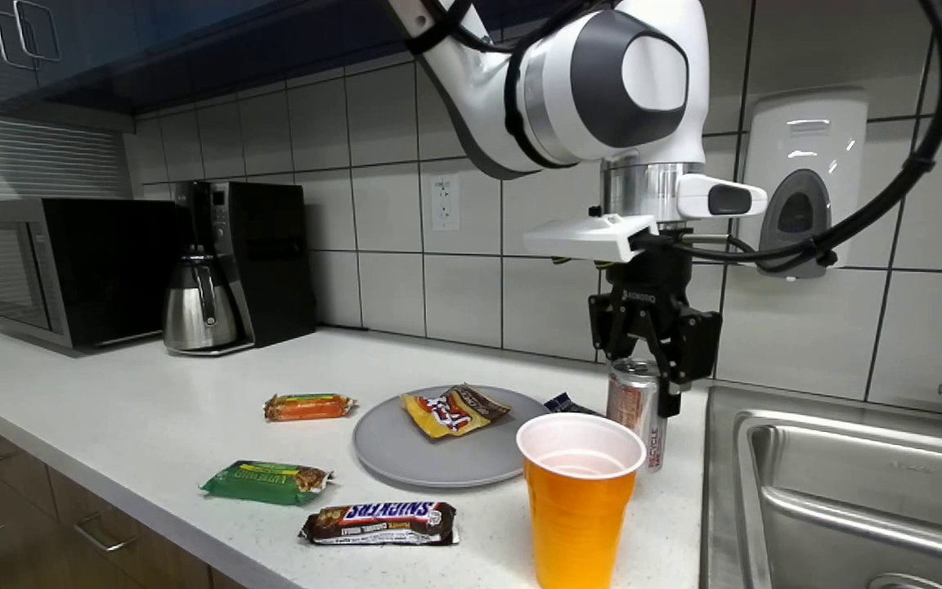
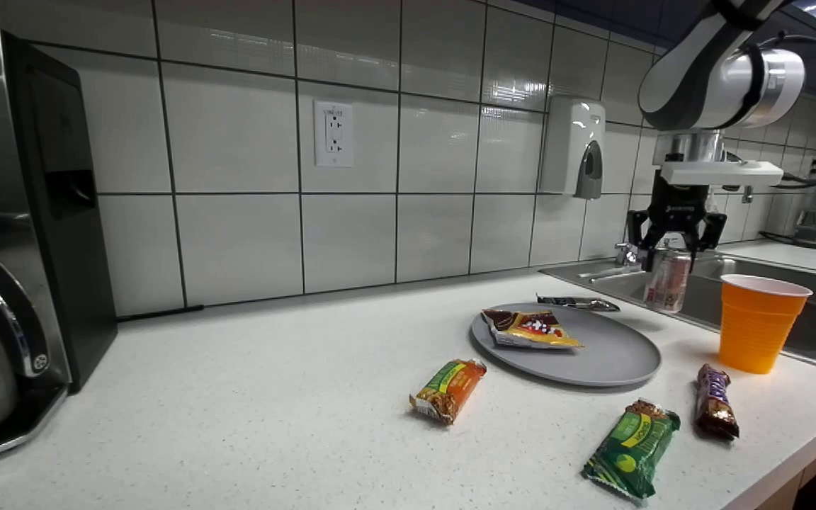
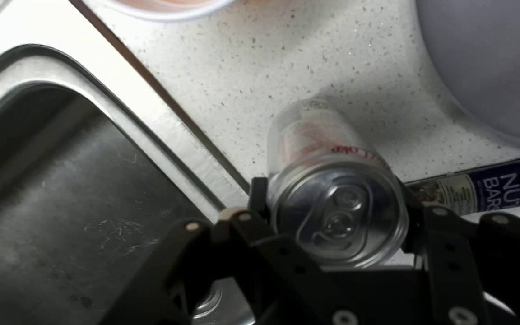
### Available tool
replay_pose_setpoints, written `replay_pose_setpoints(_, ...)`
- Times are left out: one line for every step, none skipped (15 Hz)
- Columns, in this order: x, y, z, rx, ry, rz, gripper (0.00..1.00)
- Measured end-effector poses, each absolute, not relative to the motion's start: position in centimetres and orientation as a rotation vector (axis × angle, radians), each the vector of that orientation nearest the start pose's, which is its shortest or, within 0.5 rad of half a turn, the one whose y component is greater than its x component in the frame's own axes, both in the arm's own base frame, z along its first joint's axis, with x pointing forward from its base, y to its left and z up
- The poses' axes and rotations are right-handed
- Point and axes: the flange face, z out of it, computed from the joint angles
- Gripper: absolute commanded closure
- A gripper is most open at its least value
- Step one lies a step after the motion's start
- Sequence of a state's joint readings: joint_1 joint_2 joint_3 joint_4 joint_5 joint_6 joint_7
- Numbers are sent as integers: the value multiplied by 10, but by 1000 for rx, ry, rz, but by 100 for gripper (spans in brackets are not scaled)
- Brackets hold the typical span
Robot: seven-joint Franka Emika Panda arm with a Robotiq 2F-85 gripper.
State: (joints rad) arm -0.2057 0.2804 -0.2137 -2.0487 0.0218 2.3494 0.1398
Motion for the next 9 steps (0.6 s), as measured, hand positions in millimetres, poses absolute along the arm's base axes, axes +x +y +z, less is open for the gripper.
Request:
replay_pose_setpoints(543, -240, 305, -3061, 894, -28, 62)
replay_pose_setpoints(544, -242, 303, -3062, 899, -23, 62)
replay_pose_setpoints(544, -244, 300, -3063, 903, -18, 62)
replay_pose_setpoints(545, -246, 298, -3064, 907, -14, 62)
replay_pose_setpoints(546, -248, 296, -3064, 911, -11, 62)
replay_pose_setpoints(546, -250, 294, -3065, 914, -8, 62)
replay_pose_setpoints(547, -252, 293, -3066, 918, -5, 62)
replay_pose_setpoints(547, -253, 291, -3066, 921, -3, 62)
replay_pose_setpoints(548, -255, 290, -3066, 924, 0, 62)
